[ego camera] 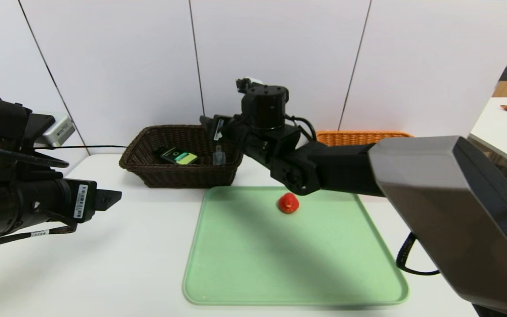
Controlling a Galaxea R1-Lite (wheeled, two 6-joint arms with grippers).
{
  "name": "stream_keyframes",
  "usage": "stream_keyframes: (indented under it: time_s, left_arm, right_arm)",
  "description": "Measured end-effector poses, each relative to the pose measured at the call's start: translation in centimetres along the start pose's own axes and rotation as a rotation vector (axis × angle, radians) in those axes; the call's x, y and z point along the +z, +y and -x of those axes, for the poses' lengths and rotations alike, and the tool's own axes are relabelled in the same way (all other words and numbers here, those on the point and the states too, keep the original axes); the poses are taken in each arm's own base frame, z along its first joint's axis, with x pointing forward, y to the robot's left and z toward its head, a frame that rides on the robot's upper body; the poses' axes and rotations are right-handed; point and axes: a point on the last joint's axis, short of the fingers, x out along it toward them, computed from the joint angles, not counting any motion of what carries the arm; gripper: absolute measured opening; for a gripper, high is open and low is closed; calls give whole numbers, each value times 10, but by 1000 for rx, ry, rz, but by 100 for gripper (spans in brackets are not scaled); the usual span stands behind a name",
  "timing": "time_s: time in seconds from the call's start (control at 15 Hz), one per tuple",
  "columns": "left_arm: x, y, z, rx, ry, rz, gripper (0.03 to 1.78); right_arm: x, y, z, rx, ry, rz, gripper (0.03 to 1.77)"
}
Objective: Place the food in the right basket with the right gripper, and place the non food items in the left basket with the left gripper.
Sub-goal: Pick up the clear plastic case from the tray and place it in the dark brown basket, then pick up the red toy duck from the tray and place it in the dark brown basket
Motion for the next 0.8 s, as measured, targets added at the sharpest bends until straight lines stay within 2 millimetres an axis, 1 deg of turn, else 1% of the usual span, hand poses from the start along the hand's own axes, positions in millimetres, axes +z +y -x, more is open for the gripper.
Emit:
stream_keyframes:
  time_s: [0.13,0.2,0.33,0.4,0.6,0.73,0.8]
  left_arm:
    - [1,0,0,-2,-2,-3,169]
    - [1,0,0,-2,-2,-3,169]
    - [1,-1,0,-7,-4,-5,169]
    - [2,-2,0,-12,-14,-4,169]
    - [3,-9,1,-41,-42,-9,169]
    - [0,-20,6,-97,-58,-28,169]
    - [-3,-29,9,-141,-72,-45,169]
  right_arm:
    - [32,12,19,6,-18,6,148]
    - [50,19,33,0,-13,12,151]
    - [73,25,60,-45,24,56,155]
    - [77,25,72,-78,56,99,157]
    - [76,18,109,-149,131,214,162]
    - [79,14,135,-168,158,234,164]
    - [84,11,147,-176,155,235,165]
